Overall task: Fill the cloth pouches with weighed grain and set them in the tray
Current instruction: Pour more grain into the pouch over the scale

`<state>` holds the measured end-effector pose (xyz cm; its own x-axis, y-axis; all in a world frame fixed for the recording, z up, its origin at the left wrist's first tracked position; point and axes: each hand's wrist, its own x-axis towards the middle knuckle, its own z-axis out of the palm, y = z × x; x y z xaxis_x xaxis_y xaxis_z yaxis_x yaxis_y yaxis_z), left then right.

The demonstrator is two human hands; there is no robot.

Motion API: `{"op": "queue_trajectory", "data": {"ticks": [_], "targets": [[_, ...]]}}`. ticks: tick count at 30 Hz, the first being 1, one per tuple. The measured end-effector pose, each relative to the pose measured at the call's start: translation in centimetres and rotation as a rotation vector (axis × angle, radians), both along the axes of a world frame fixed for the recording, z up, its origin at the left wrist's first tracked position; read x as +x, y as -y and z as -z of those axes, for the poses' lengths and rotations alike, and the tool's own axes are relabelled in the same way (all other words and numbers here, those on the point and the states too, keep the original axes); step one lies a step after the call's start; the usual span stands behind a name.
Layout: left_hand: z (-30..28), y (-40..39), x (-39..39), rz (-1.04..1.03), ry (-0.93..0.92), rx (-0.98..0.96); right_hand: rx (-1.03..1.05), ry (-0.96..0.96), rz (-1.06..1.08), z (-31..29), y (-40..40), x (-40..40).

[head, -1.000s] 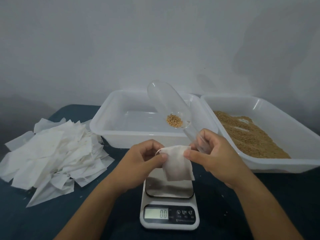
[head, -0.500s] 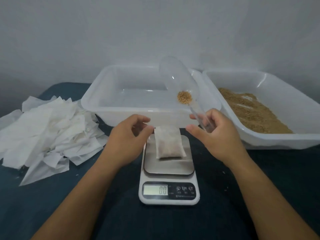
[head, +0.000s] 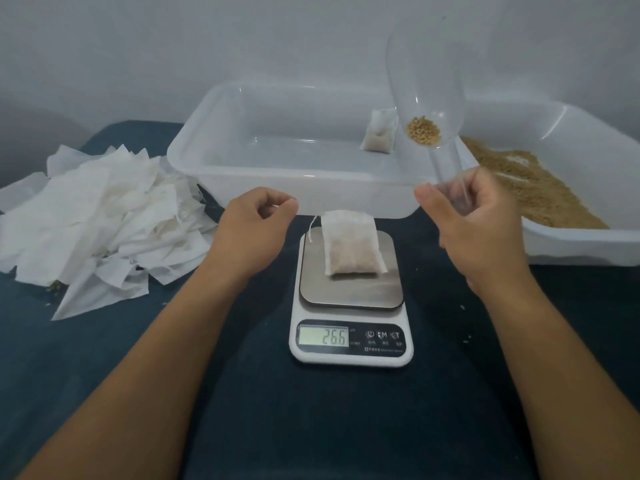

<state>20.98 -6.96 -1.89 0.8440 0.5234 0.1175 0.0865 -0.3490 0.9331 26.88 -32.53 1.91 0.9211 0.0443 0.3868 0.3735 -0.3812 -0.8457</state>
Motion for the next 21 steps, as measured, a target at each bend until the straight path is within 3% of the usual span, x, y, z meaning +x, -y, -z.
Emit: {"op": "queue_trajectory", "data": {"ticks": [7, 13, 16, 21], "targets": [[-0.1, 0.5, -0.3, 0.056, -0.046, 0.078, -0.078, -0.034, -0.040, 1.0, -0.1, 0.4], [0.1, 1.3, -0.2, 0.098, -0.105, 0.300, -0.329, -0.012, -0.071, 2.3, -0.9, 0.3], [0.0, 2.1, -0.1, 0.125, -0.115, 0.415, -0.343, -0.016, -0.088, 2.7, -1.4, 0.3], [-0.4, 3.1, 0.3, 0.143, -0.123, 0.408, -0.324, 0.014, -0.088, 2.8, -1.9, 0.2]]}}
